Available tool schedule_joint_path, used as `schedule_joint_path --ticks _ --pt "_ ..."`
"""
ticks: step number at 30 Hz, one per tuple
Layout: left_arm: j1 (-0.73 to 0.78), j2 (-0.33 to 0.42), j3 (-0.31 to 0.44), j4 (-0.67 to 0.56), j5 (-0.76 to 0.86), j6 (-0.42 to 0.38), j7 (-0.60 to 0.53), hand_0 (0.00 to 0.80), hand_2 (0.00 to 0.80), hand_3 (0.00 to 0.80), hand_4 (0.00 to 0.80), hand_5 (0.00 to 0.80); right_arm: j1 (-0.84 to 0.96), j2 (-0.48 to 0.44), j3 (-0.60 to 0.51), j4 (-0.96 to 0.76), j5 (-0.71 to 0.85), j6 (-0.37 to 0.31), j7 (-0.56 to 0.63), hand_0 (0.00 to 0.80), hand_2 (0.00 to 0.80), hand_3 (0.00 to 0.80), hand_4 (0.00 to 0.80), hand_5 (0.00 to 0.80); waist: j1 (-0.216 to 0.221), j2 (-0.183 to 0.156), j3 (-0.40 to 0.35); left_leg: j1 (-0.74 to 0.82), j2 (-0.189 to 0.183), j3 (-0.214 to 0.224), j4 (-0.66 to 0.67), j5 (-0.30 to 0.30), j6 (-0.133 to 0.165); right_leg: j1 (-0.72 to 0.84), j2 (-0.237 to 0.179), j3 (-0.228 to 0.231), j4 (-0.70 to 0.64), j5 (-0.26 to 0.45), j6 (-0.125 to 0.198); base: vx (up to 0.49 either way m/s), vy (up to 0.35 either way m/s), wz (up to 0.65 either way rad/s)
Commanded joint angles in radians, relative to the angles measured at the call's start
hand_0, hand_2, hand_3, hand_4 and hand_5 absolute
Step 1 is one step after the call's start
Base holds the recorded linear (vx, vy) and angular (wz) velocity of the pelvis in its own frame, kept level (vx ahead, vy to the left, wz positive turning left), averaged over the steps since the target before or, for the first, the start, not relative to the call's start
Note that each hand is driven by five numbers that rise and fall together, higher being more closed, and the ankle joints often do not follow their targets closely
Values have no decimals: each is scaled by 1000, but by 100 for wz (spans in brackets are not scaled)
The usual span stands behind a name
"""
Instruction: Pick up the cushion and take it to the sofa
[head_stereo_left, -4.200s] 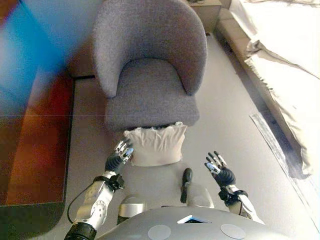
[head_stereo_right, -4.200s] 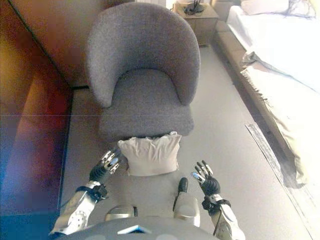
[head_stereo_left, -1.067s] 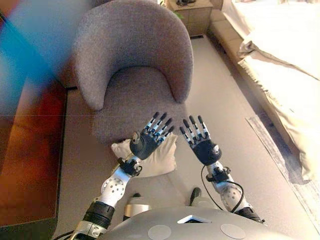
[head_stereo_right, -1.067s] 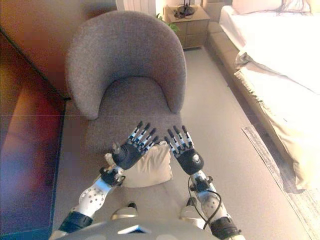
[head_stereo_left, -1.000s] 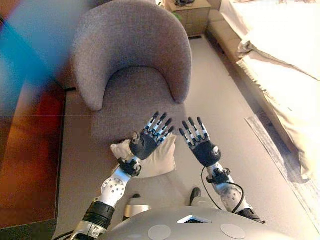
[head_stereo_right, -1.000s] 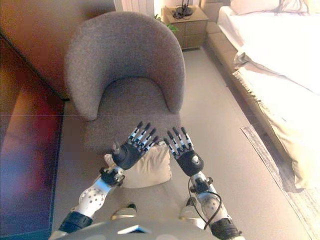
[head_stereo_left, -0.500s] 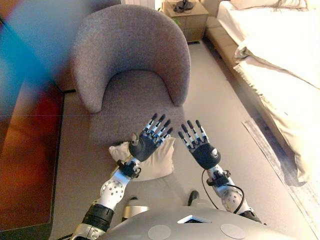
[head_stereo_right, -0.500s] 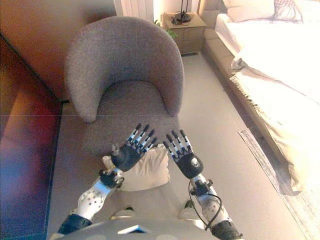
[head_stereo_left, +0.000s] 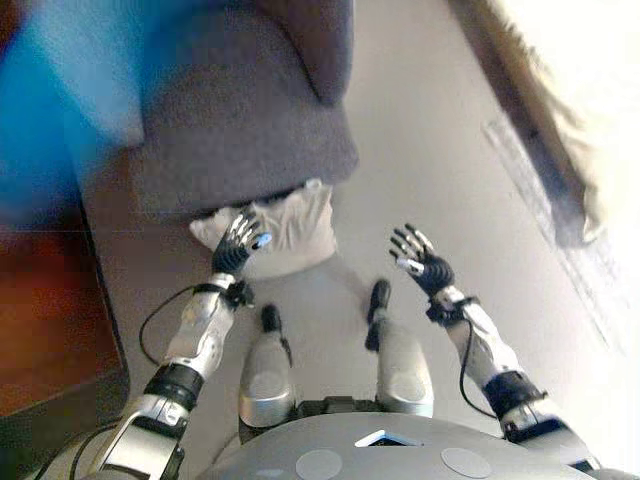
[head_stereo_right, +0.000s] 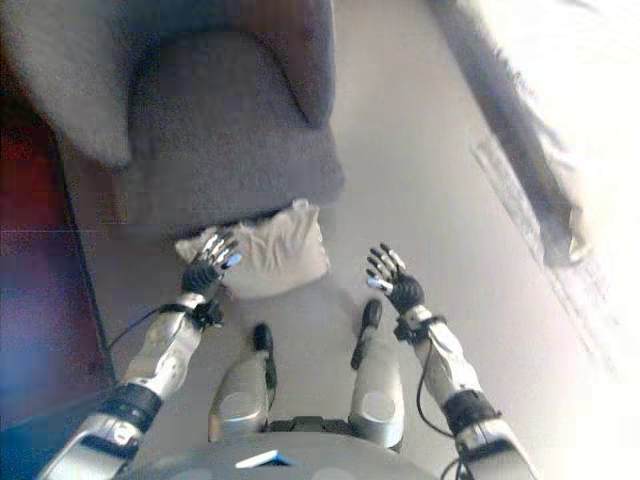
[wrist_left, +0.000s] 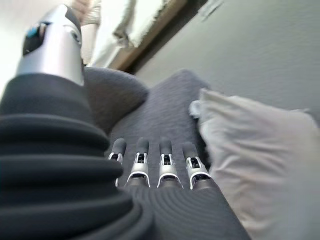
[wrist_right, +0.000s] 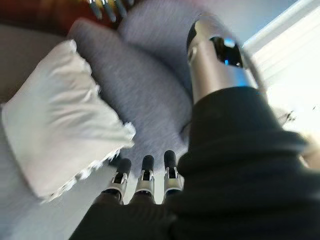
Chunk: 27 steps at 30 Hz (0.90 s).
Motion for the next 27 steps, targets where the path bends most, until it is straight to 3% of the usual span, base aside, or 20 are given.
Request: schedule_joint_path --ticks 1,7,13,21,27 --pt "-58 -11 -11 -9 52 -131 108 0 0 0 0 0 -75 -28 27 -74 -35 -63 -49 0 0 0 0 0 1 9 48 -119 16 -86 58 4 19 -83 -90 70 105 -35 114 -200 18 7" --pt "-172 -7 -22 -13 113 -159 215 0 0 0 0 0 -243 -72 35 -38 -57 -37 -106 0 0 0 0 0 17 12 125 -261 -1 -116 115 15 16 -200 -83 65 141 -21 108 -132 10 -2" --pt "-200 -7 -32 -34 147 -131 293 0 0 0 0 0 -351 -95 33 -26 -130 -26 -203 0 0 0 0 0 29 26 125 -450 -8 -141 187 24 12 -365 -97 57 208 -19 94 -67 -9 -1" --pt "-229 -17 -37 -10 147 -145 279 0 0 0 0 0 -495 -155 42 64 -206 -10 -267 0 0 0 0 0 49 52 125 -591 -6 -155 239 31 14 -501 -110 61 286 -30 80 -14 -8 8" --pt "-261 -22 -48 -21 133 -140 258 0 0 0 0 0 -521 -127 36 47 -169 -11 -261 0 0 0 0 0 48 51 125 -580 -7 -152 218 38 17 -492 -104 52 269 -23 82 26 -13 9"
